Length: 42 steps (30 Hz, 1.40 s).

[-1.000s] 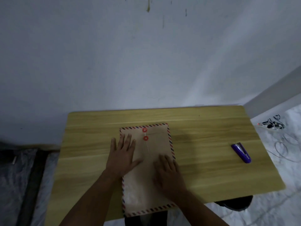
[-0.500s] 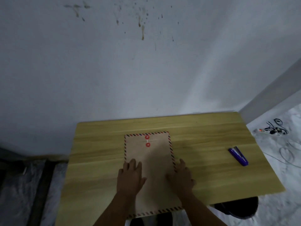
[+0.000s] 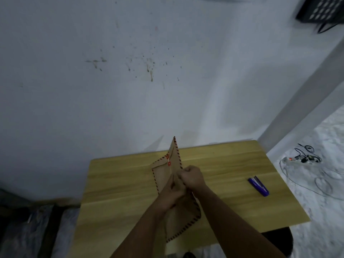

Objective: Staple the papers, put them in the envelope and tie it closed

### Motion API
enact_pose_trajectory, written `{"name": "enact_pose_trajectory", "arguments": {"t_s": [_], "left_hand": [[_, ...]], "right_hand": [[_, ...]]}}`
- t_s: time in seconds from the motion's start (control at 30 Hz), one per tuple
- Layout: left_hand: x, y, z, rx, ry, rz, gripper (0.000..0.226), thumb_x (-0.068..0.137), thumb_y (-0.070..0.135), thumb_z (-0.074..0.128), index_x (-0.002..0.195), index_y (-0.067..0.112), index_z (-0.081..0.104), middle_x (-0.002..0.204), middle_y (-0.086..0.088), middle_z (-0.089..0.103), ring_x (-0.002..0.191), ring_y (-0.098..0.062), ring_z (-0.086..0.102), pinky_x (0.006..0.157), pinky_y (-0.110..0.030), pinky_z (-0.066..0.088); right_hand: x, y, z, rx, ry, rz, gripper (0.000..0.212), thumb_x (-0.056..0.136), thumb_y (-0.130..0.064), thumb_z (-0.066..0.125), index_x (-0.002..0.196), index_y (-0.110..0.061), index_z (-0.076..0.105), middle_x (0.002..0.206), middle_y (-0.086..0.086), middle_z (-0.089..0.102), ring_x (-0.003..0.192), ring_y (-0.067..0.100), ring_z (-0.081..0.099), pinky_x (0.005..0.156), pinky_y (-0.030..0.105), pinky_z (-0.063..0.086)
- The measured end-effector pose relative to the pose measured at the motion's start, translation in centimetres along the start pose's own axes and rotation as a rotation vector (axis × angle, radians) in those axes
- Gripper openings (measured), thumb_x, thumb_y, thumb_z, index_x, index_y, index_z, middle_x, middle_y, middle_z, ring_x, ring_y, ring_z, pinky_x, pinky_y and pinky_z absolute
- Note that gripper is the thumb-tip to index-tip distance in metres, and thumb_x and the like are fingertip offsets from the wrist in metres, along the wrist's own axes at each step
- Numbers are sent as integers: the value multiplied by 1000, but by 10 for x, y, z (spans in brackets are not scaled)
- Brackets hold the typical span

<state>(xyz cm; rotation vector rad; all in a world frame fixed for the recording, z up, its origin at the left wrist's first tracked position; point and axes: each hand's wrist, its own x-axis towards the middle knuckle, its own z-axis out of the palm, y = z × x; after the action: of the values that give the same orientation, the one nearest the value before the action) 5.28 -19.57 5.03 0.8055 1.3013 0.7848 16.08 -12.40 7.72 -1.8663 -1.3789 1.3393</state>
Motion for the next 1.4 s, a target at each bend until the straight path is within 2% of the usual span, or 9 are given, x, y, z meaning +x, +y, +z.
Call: {"name": "enact_pose_trajectory", "arguments": {"t_s": [0.1, 0.23, 0.43, 0.57, 0.83, 1.0, 1.1, 1.23, 1.4], "left_hand": [[-11, 34, -4, -75, 5, -23, 59, 86, 28, 75, 132, 55, 50, 124, 12, 69, 114, -18, 65, 77, -34, 55], [-9, 43, -20, -123, 78, -3, 56, 87, -10, 46, 131, 22, 57, 116, -12, 75, 106, -34, 70, 80, -45, 60], [-10, 3, -48, -337, 199, -102, 58, 71, -7, 59, 127, 2, 60, 117, -23, 73, 102, -38, 69, 86, -43, 58], [-8, -48, -66, -385, 122, -250, 62, 65, -1, 68, 126, 5, 63, 119, -25, 72, 111, -48, 67, 99, -58, 54], [13, -116, -55, 237, 435, -222, 48, 83, 20, 75, 129, 29, 62, 113, 4, 74, 98, -21, 70, 81, -34, 56], [23, -109, -39, 741, 625, -257, 47, 89, 35, 64, 132, 22, 54, 125, -12, 59, 106, -33, 58, 83, -39, 53], [24, -108, -39, 1153, 516, -165, 76, 90, 56, 58, 154, 21, 34, 154, -12, 34, 137, -40, 36, 98, -50, 48], [29, -117, -42, 1311, 268, -206, 86, 97, 66, 43, 164, 21, 14, 173, -9, 1, 158, -40, 1, 122, -56, 22], [21, -95, -35, 1257, 354, -157, 85, 97, 69, 38, 163, 20, 15, 173, -9, 5, 158, -37, 0, 125, -56, 16]], "right_hand": [[-1, -32, 0, 78, -105, -19, 16, 75, -17, 71, 78, -3, 63, 72, 14, 69, 65, 26, 66, 63, 37, 58], [0, -50, -6, 243, -341, 88, 39, 83, -36, 79, 108, -6, 69, 103, 19, 75, 74, 26, 71, 65, 36, 57], [42, 16, -24, -111, 31, 78, 55, 86, -44, 73, 130, -13, 61, 132, 11, 64, 113, 29, 63, 94, 39, 52], [49, 79, -30, -60, -115, 285, 85, 85, -51, 74, 149, -4, 42, 147, 16, 50, 127, 35, 54, 98, 42, 49], [51, 135, -12, -232, -138, 147, 64, 81, -23, 65, 142, -18, 49, 126, 4, 63, 113, 29, 61, 84, 40, 52], [67, 132, 1, -394, -60, 142, 68, 83, -26, 60, 147, -26, 37, 132, 10, 46, 115, 37, 54, 89, 43, 50], [66, 133, 9, -754, -23, -2, 72, 87, -40, 56, 151, -31, 24, 147, 10, 32, 133, 37, 35, 102, 54, 40], [65, 145, 18, -999, -209, -100, 75, 93, -57, 53, 155, -36, 18, 167, 12, 2, 151, 40, 6, 114, 59, 21], [51, 129, 10, -909, -213, -85, 85, 94, -61, 52, 159, -30, 9, 167, 12, 2, 153, 39, 3, 116, 62, 21]]}}
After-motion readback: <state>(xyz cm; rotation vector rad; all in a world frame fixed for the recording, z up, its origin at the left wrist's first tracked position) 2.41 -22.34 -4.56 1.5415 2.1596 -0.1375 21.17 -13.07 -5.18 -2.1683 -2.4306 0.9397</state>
